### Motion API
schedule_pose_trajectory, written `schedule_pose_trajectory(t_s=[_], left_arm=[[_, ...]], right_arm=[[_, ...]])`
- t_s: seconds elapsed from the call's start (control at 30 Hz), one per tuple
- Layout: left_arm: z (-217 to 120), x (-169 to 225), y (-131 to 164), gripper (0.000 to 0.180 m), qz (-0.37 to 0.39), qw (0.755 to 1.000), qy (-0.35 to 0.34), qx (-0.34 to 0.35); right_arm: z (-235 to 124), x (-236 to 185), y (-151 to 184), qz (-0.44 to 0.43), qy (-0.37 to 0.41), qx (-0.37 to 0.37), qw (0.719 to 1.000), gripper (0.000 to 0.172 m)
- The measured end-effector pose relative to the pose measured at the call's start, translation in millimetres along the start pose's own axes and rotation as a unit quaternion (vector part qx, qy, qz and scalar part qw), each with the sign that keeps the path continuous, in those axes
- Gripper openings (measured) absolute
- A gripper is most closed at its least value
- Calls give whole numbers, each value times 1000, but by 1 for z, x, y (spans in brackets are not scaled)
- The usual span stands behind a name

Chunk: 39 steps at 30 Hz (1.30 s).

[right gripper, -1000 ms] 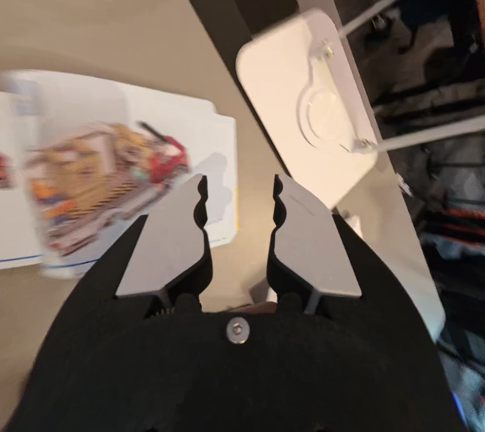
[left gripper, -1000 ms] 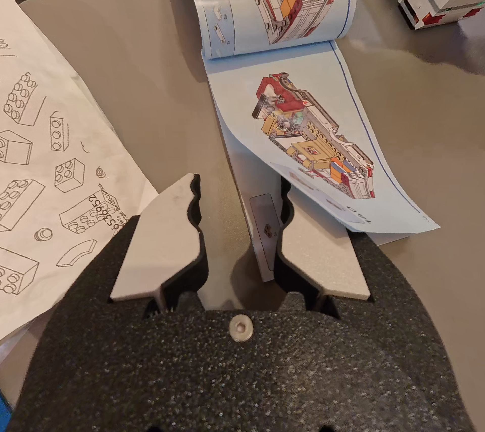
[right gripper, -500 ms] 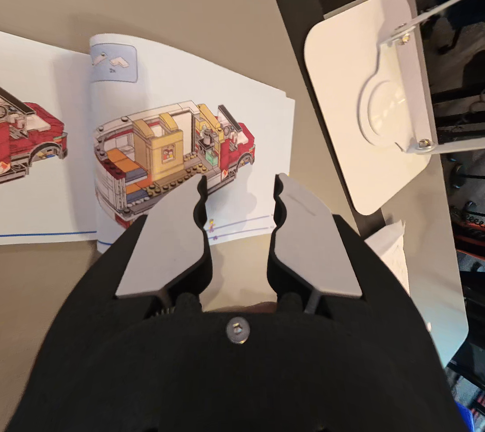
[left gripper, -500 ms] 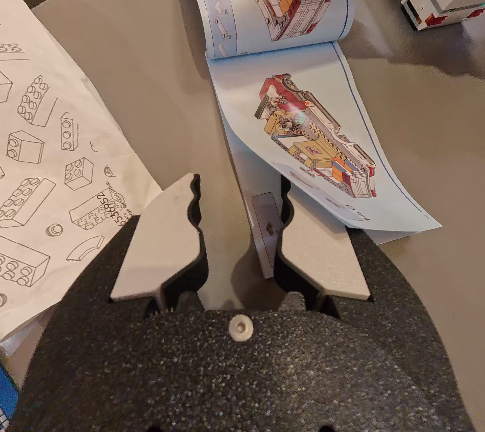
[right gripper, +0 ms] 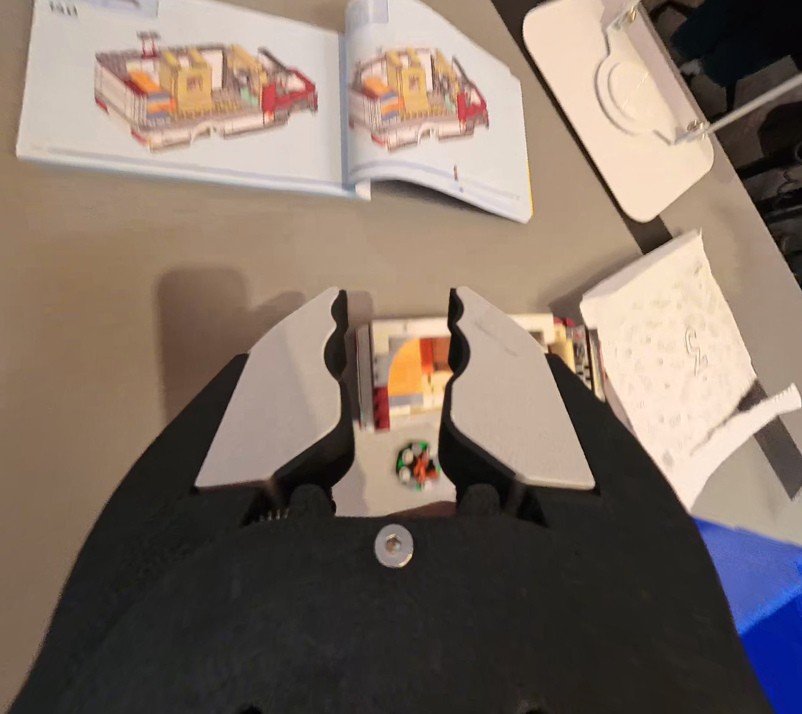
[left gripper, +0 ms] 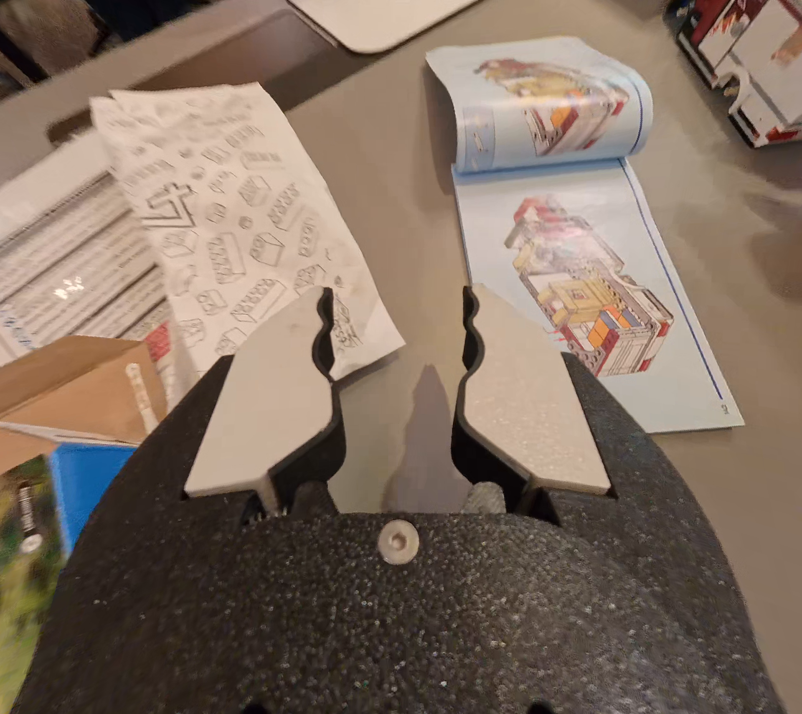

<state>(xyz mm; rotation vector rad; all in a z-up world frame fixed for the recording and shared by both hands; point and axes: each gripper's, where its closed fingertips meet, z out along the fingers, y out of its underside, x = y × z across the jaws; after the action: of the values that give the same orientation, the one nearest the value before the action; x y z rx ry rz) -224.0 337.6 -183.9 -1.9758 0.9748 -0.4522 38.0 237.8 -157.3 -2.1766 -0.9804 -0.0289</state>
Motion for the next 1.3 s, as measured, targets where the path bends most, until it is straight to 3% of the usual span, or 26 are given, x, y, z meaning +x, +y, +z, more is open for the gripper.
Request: schedule_pose_trajectory(t_s=[0.17, 0.33, 0.53, 0.8, 0.9, 1.03, 1.17, 1.3], left_arm=[[-11, 6, -25, 53, 21, 998, -13, 66], [-2, 30, -31, 52, 61, 995, 9, 75], [7, 68, -35, 49, 87, 991, 59, 77], [7, 157, -38, 49, 99, 970, 209, 72], [3, 196, -39, 49, 86, 957, 269, 65], [3, 243, -46, 48, 41, 946, 315, 66], [17, 268, -36, 48, 36, 958, 283, 39], [29, 275, -24, 47, 20, 968, 250, 15]], right_arm=[[-7, 4, 43, -7, 11, -58, 998, 44], [6, -15, 65, -15, -18, -96, 995, 39], [4, -46, 59, 5, -52, -71, 996, 47], [-29, -119, 34, -15, -209, -9, 978, 44], [-43, -101, 24, -21, -184, 18, 983, 42], [-23, -42, 29, -13, -65, 6, 998, 38], [-1, -24, 39, -90, -34, -10, 995, 34], [3, -21, 36, -159, -51, -20, 986, 35]])
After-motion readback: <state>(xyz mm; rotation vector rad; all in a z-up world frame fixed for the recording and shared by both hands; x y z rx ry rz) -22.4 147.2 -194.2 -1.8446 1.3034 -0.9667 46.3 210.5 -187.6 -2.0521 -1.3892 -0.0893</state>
